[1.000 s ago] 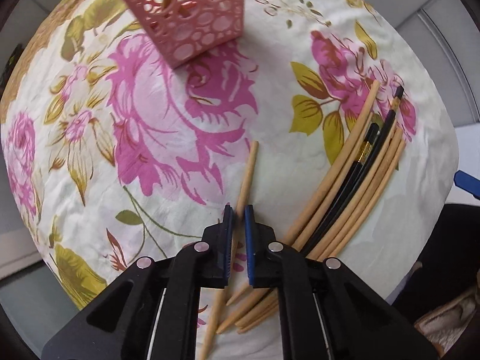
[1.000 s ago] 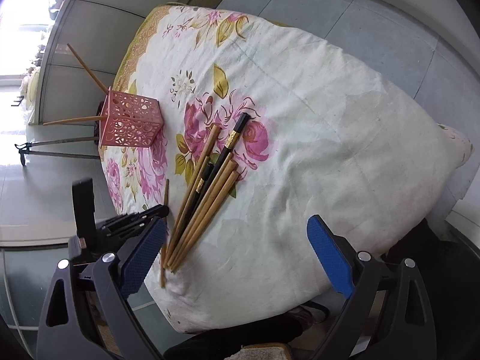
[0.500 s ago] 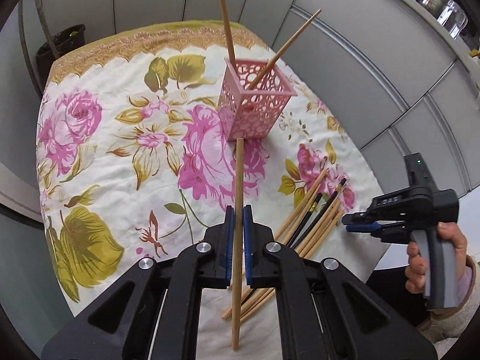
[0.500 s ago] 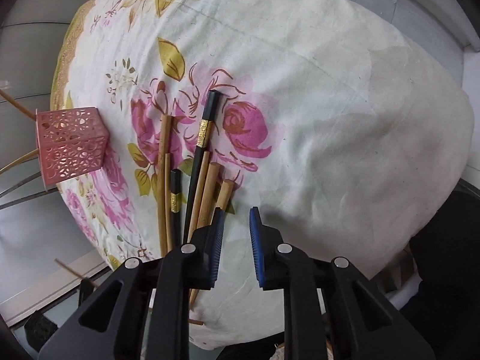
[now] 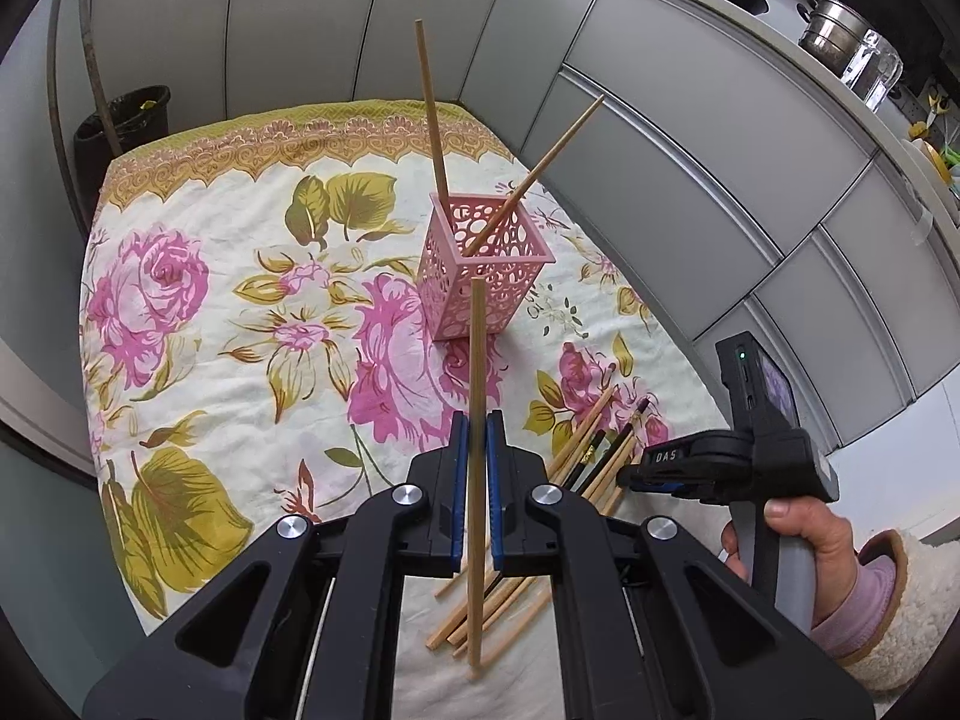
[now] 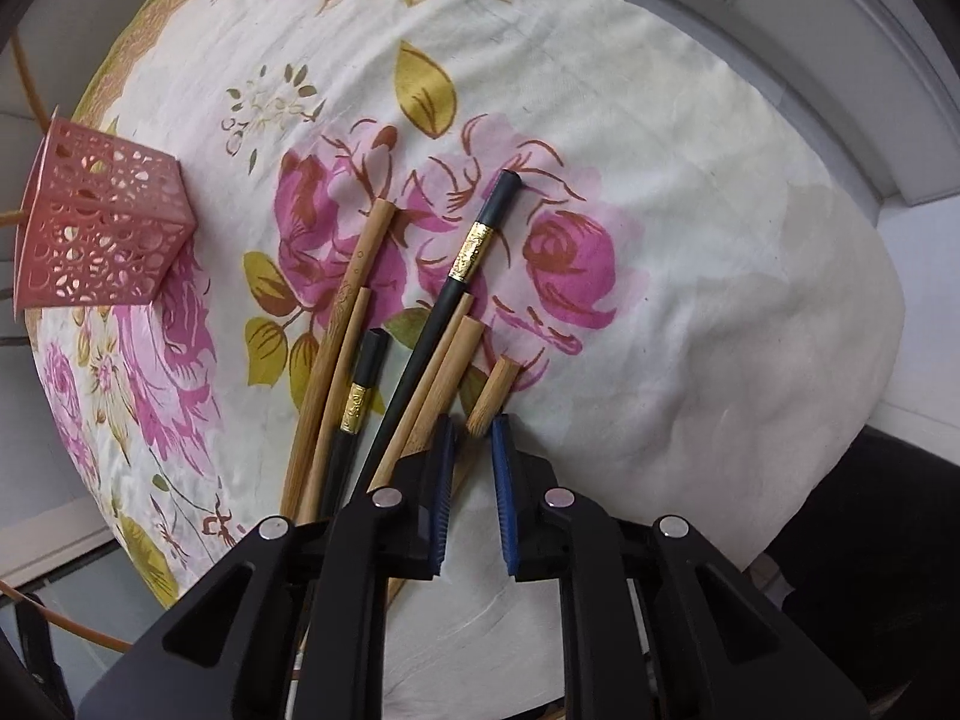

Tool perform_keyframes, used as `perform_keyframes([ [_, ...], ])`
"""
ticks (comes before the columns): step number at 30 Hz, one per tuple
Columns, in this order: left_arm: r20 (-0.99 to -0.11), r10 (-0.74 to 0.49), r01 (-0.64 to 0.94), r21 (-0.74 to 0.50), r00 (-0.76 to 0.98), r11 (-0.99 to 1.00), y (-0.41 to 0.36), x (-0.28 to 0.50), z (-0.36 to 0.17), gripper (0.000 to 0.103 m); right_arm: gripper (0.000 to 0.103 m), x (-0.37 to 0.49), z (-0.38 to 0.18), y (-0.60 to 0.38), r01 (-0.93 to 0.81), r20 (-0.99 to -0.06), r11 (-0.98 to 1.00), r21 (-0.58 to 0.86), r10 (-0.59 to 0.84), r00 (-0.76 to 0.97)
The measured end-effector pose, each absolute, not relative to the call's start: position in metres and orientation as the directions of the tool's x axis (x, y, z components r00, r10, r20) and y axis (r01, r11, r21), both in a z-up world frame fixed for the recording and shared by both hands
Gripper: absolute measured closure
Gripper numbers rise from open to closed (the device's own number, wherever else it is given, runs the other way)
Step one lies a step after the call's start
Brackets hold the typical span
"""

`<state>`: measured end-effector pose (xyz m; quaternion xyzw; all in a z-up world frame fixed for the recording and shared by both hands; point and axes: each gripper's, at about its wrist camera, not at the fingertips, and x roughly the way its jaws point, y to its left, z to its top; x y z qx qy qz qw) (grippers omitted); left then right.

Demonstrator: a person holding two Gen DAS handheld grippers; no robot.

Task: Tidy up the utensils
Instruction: 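Carry the chopstick upright to the basket with the left gripper while the right gripper grasps another chopstick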

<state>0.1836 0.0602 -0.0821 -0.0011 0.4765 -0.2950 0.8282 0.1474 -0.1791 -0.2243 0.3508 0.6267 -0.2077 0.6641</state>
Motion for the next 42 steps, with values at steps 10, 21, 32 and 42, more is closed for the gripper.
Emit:
perform_keyframes([
  [10,-0.693,-0.491,0.458,-0.255,0.528,0.852,0.051,0.147,-0.049,0.098,0.096,0.101,-0.164,-0.158,0.443,-0.886,0.854,0.272,0.043,0.461],
  [21,-0.609,-0.469,0.454,-0.192,0.64,0.87,0.016,0.109,-0.008,0.098,0.096,0.069,-0.019,-0.164,0.242,-0.644,0.945,0.221,-0.045,0.764],
  [32,-0.567,-0.426,0.433,-0.131,0.705,0.892,-0.008,0.127,0.041,0.098,0.096,0.078,0.058,-0.185,0.175,-0.513,0.957,0.231,-0.033,0.858],
  [42,-0.495,-0.356,0.351,-0.108,0.792,0.93,-0.025,0.176,0.078,0.098,0.096,0.125,0.099,-0.191,0.141,-0.432,0.968,0.209,-0.038,0.901],
])
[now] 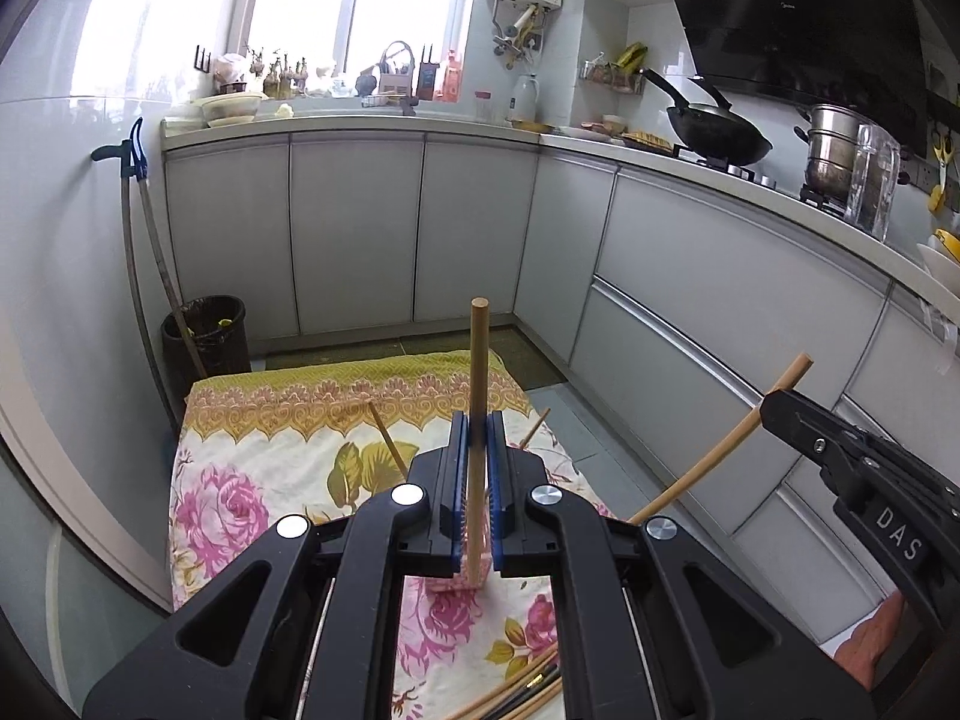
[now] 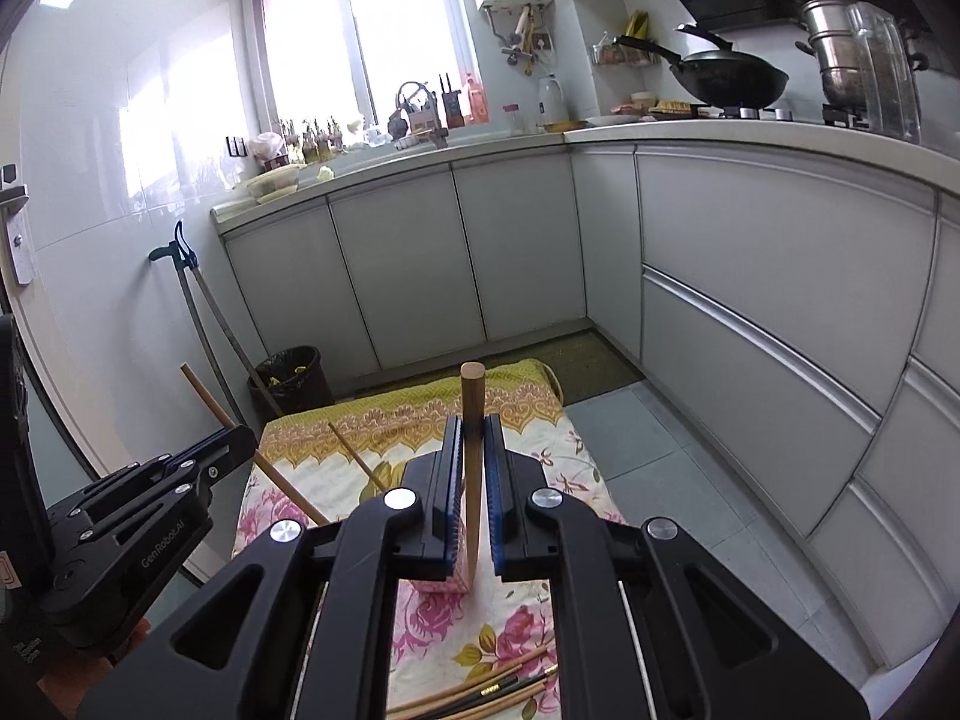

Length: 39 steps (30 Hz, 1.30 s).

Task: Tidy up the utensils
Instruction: 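Carry the chopstick upright to the basket with the left gripper while the right gripper grasps another chopstick, then open the left gripper over the basket while the right gripper carries its chopstick above the basket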

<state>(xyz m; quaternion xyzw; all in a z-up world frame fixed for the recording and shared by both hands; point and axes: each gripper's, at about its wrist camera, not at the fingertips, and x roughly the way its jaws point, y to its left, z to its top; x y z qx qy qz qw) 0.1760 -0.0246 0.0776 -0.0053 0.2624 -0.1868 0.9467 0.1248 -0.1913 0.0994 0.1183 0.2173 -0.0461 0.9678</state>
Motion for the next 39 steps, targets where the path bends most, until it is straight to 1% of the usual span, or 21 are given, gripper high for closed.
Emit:
perform_keyframes([
  [4,-0.493,-0.331,0.321,-0.106,0.805,0.941,-0.03,0.2,0.077,0.098,0.096,0.14,0.114,-0.194,0.131,-0.388,0.97,0.203,-0.043,0.921],
  [9,-0.503,-0.307,0.295,-0.104,0.808,0.95,-0.037,0.227,0.065,0.098,0.096,0.155,0.121,-0.195,0.12,-0.356,0.968,0.219,-0.035,0.934],
  [12,-0.531,-0.305,0.286,-0.119,0.791,0.951,-0.039,0.241,0.052,0.098,0.096,0.163,0.118,-0.195,0.114,-0.355,0.965,0.234,-0.024,0.934],
  [16,-0.575,-0.285,0.271,-0.112,0.767,0.956,-0.041,0.252,0.026,0.098,0.096,0.172,0.106,-0.194,0.111,-0.377,0.964,0.243,-0.011,0.926],
  [18,-0.608,-0.291,0.27,-0.128,0.739,0.954,-0.04,0.257,0.012,0.097,0.096,0.178,0.098,-0.193,0.111,-0.393,0.962,0.249,-0.005,0.919],
  [20,-0.622,-0.289,0.257,-0.143,0.728,0.956,-0.035,0.259,0.005,0.097,0.096,0.182,0.092,-0.193,0.108,-0.406,0.96,0.257,0.006,0.914],
  [21,-0.617,-0.289,0.253,-0.148,0.732,0.956,-0.031,0.257,0.006,0.095,0.096,0.184,0.089,-0.192,0.109,-0.41,0.96,0.257,0.006,0.912],
  [22,-0.611,-0.295,0.253,-0.156,0.735,0.955,-0.028,0.256,0.009,0.087,0.096,0.185,0.087,-0.191,0.107,-0.412,0.96,0.259,0.009,0.911],
  [23,-0.601,-0.303,0.255,-0.166,0.739,0.953,-0.026,0.254,0.014,0.081,0.096,0.186,0.085,-0.19,0.106,-0.412,0.959,0.261,0.012,0.911],
  [24,-0.587,-0.31,0.256,-0.176,0.748,0.95,-0.023,0.251,0.02,0.072,0.096,0.188,0.084,-0.188,0.104,-0.414,0.96,0.26,0.014,0.91],
  [29,-0.496,-0.306,0.243,-0.189,0.813,0.951,-0.006,0.229,0.058,0.072,0.096,0.197,0.08,-0.178,0.092,-0.413,0.96,0.264,0.027,0.91],
  [33,-0.44,-0.305,0.237,-0.203,0.845,0.95,0.01,0.211,0.078,0.072,0.096,0.206,0.073,-0.167,0.084,-0.418,0.961,0.262,0.034,0.908],
  [36,-0.419,-0.3,0.226,-0.218,0.857,0.95,0.021,0.204,0.083,0.072,0.096,0.216,0.064,-0.16,0.083,-0.428,0.962,0.259,0.037,0.903],
  [39,-0.421,-0.291,0.214,-0.22,0.859,0.952,0.027,0.203,0.081,0.072,0.096,0.23,0.048,-0.154,0.085,-0.445,0.963,0.257,0.04,0.895],
])
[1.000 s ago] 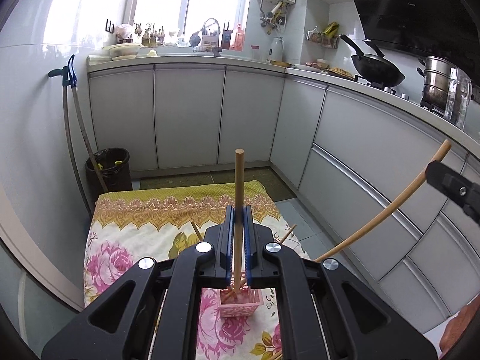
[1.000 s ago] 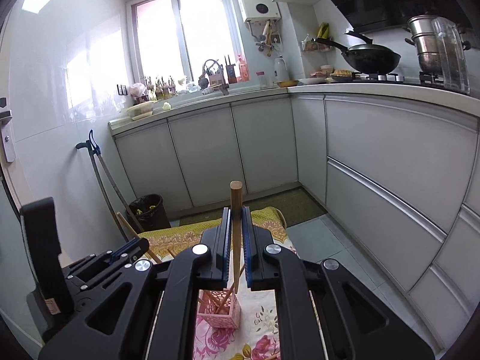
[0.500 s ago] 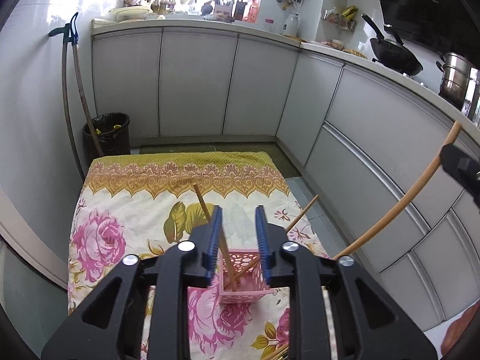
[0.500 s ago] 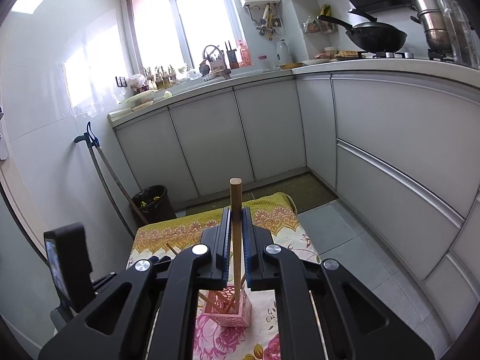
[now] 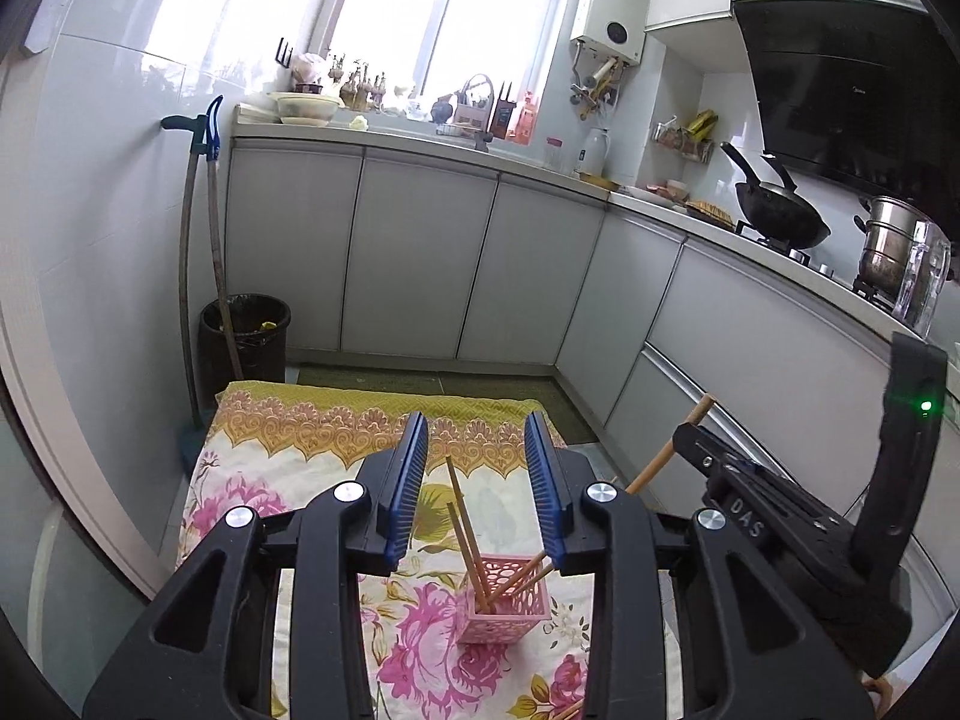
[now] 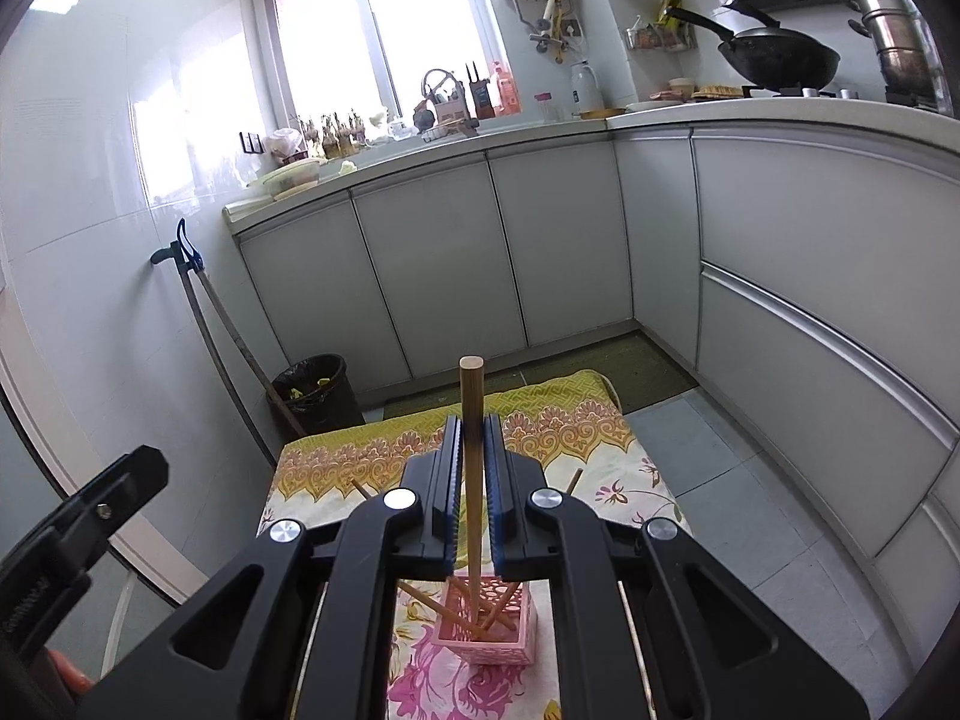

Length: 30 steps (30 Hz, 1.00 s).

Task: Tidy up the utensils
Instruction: 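Open the left gripper over the basket while the right gripper carries its chopstick above the basket, then open the right gripper to drop its chopstick into the pink basket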

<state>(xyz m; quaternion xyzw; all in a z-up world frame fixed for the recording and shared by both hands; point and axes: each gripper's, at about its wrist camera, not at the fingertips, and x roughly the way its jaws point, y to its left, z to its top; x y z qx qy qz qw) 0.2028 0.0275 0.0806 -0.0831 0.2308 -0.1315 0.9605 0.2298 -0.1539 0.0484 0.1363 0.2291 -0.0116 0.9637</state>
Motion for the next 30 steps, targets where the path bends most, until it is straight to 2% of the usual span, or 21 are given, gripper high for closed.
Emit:
perform_keyframes([
  [6,-0.466,-0.284,0.195,-0.23,0.838,0.953,0.036,0.21,0.062,0.072,0.095,0.253,0.013,-0.142,0.083,-0.478,0.969,0.234,0.04,0.878],
  [8,-0.473,-0.287,0.194,-0.237,0.833,0.952,0.038,0.212,0.059,0.072,0.092,0.254,0.008,-0.141,0.08,-0.487,0.971,0.227,0.042,0.873],
  [9,-0.473,-0.288,0.194,-0.238,0.833,0.952,0.04,0.211,0.058,0.072,0.08,0.254,0.007,-0.141,0.078,-0.489,0.97,0.231,0.046,0.871],
  [10,-0.472,-0.289,0.196,-0.237,0.833,0.952,0.041,0.211,0.059,0.072,0.061,0.252,0.008,-0.143,0.078,-0.481,0.968,0.24,0.049,0.875],
  [11,-0.47,-0.29,0.197,-0.238,0.834,0.951,0.042,0.209,0.059,0.072,0.055,0.249,0.011,-0.144,0.08,-0.474,0.965,0.248,0.048,0.879],
  [15,-0.463,-0.303,0.213,-0.237,0.833,0.948,0.04,0.201,0.064,0.072,0.049,0.231,0.028,-0.153,0.087,-0.45,0.96,0.264,0.043,0.892],
  [18,-0.463,-0.312,0.232,-0.222,0.829,0.947,0.036,0.193,0.066,0.069,0.027,0.209,0.039,-0.167,0.113,-0.42,0.948,0.297,0.024,0.907],
  [21,-0.473,-0.323,0.253,-0.206,0.82,0.945,0.031,0.184,0.063,0.066,0.02,0.189,0.042,-0.184,0.147,-0.431,0.931,0.333,0.012,0.902],
  [22,-0.478,-0.326,0.261,-0.198,0.815,0.945,0.028,0.181,0.062,0.062,0.013,0.183,0.041,-0.19,0.153,-0.438,0.925,0.349,0.017,0.899],
  [26,-0.502,-0.338,0.292,-0.171,0.796,0.941,0.018,0.17,0.051,0.045,0.007,0.153,0.03,-0.212,0.209,-0.473,0.909,0.36,-0.015,0.881],
  [28,-0.524,-0.354,0.32,-0.158,0.775,0.934,0.012,0.166,0.044,0.019,0.007,0.138,0.019,-0.222,0.24,-0.51,0.9,0.363,-0.024,0.86],
  [30,-0.549,-0.373,0.366,-0.128,0.748,0.922,0.001,0.16,0.036,0.007,0.007,0.123,0.003,-0.233,0.282,-0.553,0.886,0.368,-0.035,0.832],
])
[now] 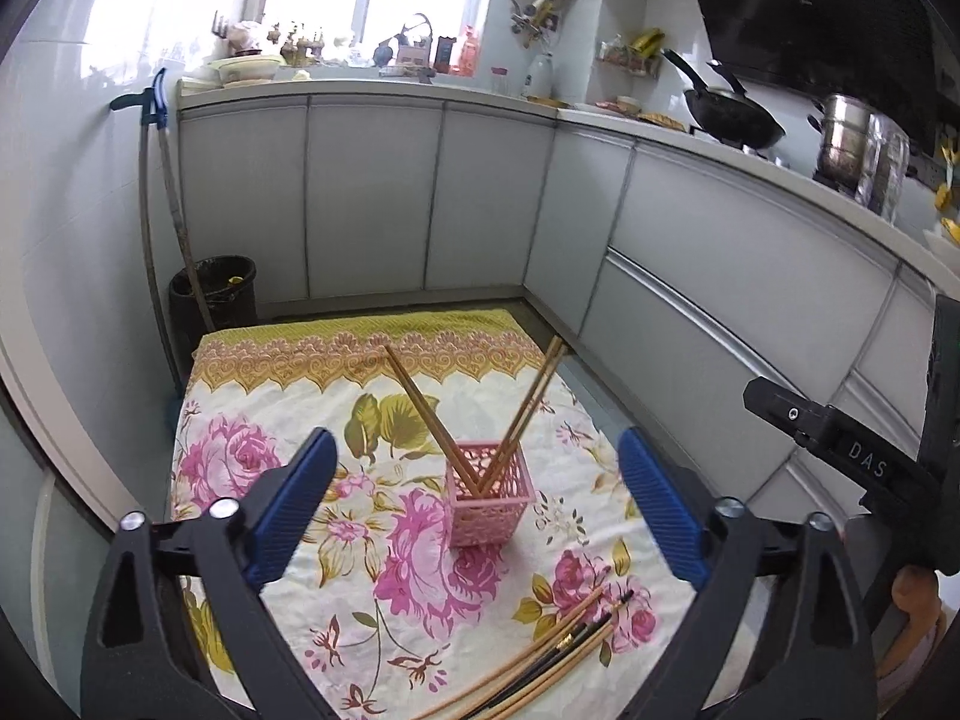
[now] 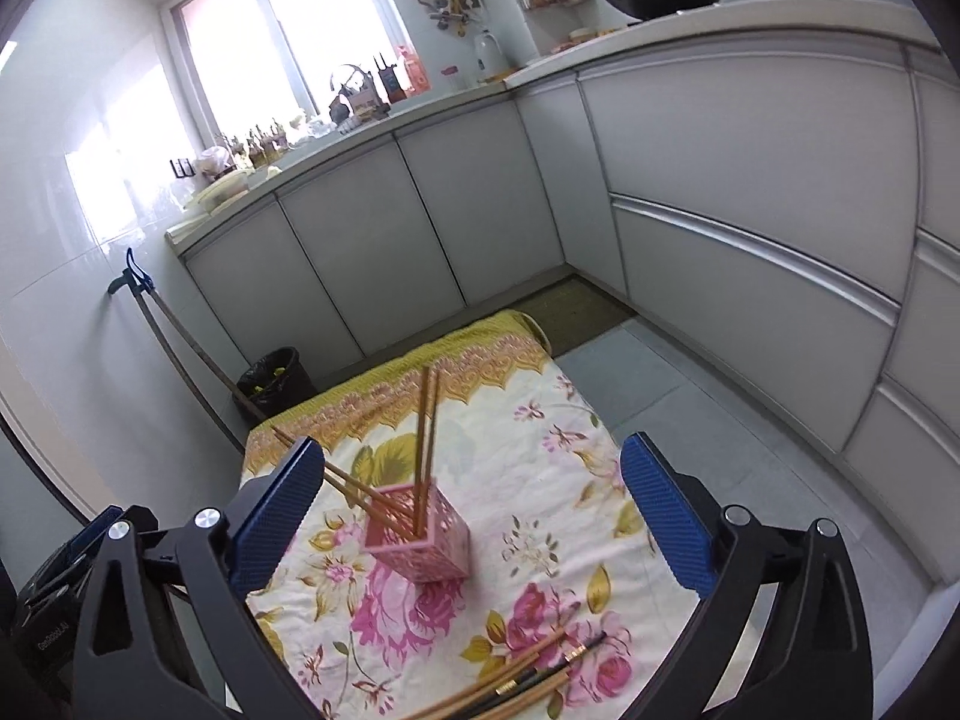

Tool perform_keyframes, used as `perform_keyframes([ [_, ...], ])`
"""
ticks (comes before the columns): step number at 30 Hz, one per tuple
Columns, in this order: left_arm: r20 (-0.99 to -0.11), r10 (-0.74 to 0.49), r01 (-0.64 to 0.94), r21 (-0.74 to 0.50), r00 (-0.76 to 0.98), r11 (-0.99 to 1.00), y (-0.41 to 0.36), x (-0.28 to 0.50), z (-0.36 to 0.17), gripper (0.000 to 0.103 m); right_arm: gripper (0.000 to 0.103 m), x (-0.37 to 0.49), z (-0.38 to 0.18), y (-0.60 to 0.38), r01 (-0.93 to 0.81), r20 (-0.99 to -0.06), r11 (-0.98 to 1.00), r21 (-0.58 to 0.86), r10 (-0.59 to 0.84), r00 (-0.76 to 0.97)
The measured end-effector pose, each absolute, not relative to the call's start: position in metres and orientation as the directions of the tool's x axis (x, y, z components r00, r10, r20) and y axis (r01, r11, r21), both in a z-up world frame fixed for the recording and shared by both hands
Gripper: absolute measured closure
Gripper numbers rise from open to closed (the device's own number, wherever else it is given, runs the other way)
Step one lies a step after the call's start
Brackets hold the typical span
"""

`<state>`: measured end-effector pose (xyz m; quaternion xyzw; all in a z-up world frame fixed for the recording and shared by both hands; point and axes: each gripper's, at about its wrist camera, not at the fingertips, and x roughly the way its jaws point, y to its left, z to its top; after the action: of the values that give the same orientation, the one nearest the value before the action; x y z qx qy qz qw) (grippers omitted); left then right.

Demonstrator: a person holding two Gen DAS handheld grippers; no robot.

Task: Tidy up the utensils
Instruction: 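Open the right gripper to drop its chopstick into the pink basket, then lower the left gripper onto the chopstick pile and grasp a wooden chopstick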

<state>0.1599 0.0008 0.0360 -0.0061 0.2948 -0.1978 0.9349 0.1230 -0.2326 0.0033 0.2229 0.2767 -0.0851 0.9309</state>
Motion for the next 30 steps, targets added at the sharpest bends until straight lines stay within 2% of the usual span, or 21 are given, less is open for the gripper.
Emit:
perform_keyframes([
  [2,-0.577,-0.373,0.405,-0.079,0.726,0.911,-0.012,0.153,0.024,0.007,0.007,0.111,-0.015,-0.241,0.317,-0.603,0.876,0.363,-0.039,0.797],
  [4,-0.644,-0.372,0.465,-0.028,0.669,0.885,-0.03,0.151,0.007,0.007,0.007,0.099,-0.037,-0.25,0.356,-0.659,0.866,0.351,-0.041,0.751],
  [9,-0.77,-0.341,0.578,0.045,0.54,0.815,-0.068,0.145,-0.039,0.007,0.007,0.072,-0.089,-0.269,0.425,-0.761,0.807,0.411,0.046,0.647],
  [15,-0.877,-0.27,0.691,0.093,0.398,0.716,-0.112,0.145,-0.089,0.007,0.007,0.046,-0.138,-0.288,0.496,-0.793,0.691,0.527,0.189,0.579],
  [21,-0.942,-0.172,0.757,0.114,0.288,0.644,-0.16,0.166,-0.131,0.008,0.007,0.04,-0.16,-0.297,0.528,-0.805,0.656,0.54,0.217,0.553],
  [26,-0.98,-0.064,0.794,0.115,0.19,0.597,-0.187,0.189,-0.165,0.02,0.007,0.04,-0.167,-0.309,0.548,-0.796,0.613,0.569,0.244,0.553],
  [30,-0.997,0.0,0.799,0.067,0.084,0.598,-0.197,0.209,-0.187,0.048,0.007,0.038,-0.169,-0.317,0.556,-0.79,0.59,0.585,0.257,0.557],
])
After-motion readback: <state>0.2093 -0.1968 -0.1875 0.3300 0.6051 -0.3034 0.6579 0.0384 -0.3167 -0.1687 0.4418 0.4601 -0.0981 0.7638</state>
